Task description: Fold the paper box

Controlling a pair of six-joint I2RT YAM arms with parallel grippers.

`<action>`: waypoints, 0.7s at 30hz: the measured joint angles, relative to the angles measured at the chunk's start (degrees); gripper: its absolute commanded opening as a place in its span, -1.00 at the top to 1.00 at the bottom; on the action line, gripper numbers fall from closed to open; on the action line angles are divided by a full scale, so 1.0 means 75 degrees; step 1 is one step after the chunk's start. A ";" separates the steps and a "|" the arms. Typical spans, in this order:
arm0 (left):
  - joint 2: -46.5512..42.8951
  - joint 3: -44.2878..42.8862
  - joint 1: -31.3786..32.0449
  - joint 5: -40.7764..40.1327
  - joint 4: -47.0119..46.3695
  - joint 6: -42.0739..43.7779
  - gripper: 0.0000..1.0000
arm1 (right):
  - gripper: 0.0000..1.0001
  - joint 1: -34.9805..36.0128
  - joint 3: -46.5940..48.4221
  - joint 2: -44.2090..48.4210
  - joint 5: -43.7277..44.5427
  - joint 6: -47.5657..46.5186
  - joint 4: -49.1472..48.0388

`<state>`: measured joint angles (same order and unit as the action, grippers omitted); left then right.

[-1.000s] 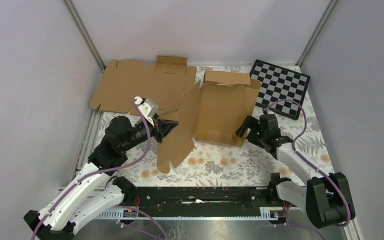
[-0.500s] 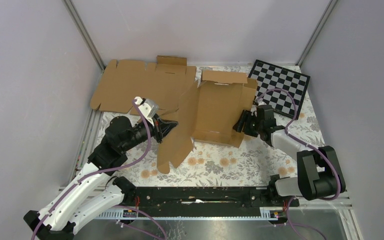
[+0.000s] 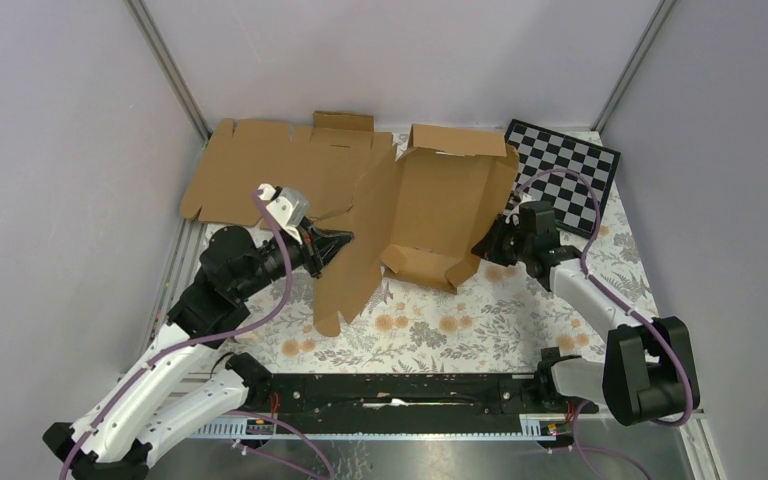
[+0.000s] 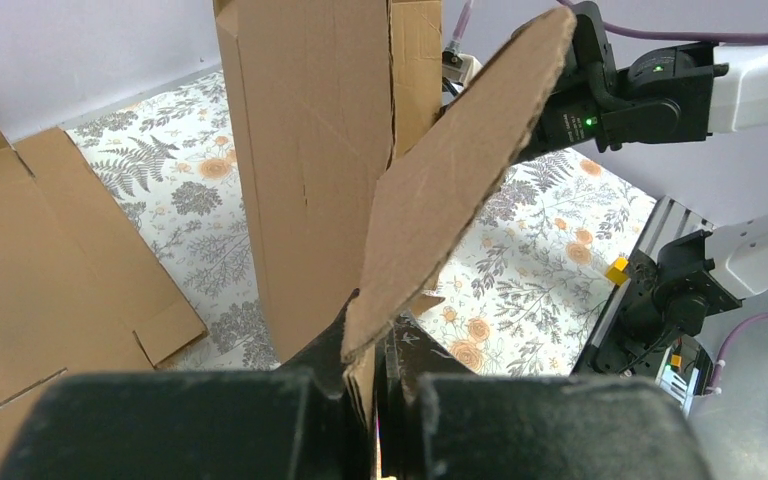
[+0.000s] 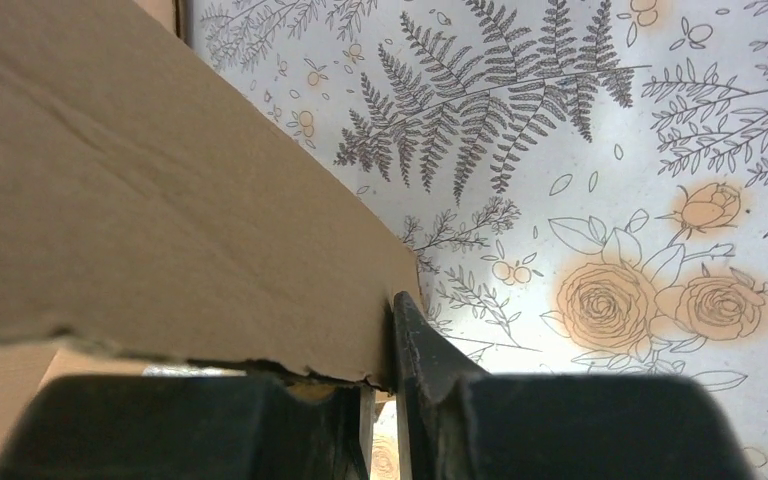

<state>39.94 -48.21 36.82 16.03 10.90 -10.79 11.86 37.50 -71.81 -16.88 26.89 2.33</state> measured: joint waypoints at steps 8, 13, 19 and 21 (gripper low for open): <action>0.0038 0.0157 0.0000 0.0073 -0.0356 -0.0391 1.00 | 0.88 0.0006 0.0012 0.0117 0.0082 0.1070 0.0271; 0.0055 0.0577 0.0000 0.0181 -0.0813 -0.0635 1.00 | 0.89 0.0353 -0.0717 0.0551 0.0734 0.1303 -0.0286; 0.0038 0.1005 0.0000 0.0245 -0.0970 -0.0772 1.00 | 0.88 0.1212 -0.1556 0.0685 0.2122 0.1466 -0.1122; 0.0006 0.1099 0.0000 0.0265 -0.1096 -0.0801 1.00 | 0.86 0.1513 -0.1641 0.0714 0.2500 0.1486 -0.1390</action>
<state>39.99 -39.97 36.82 18.02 2.68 -16.80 23.20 25.19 -66.46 1.87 38.04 -8.10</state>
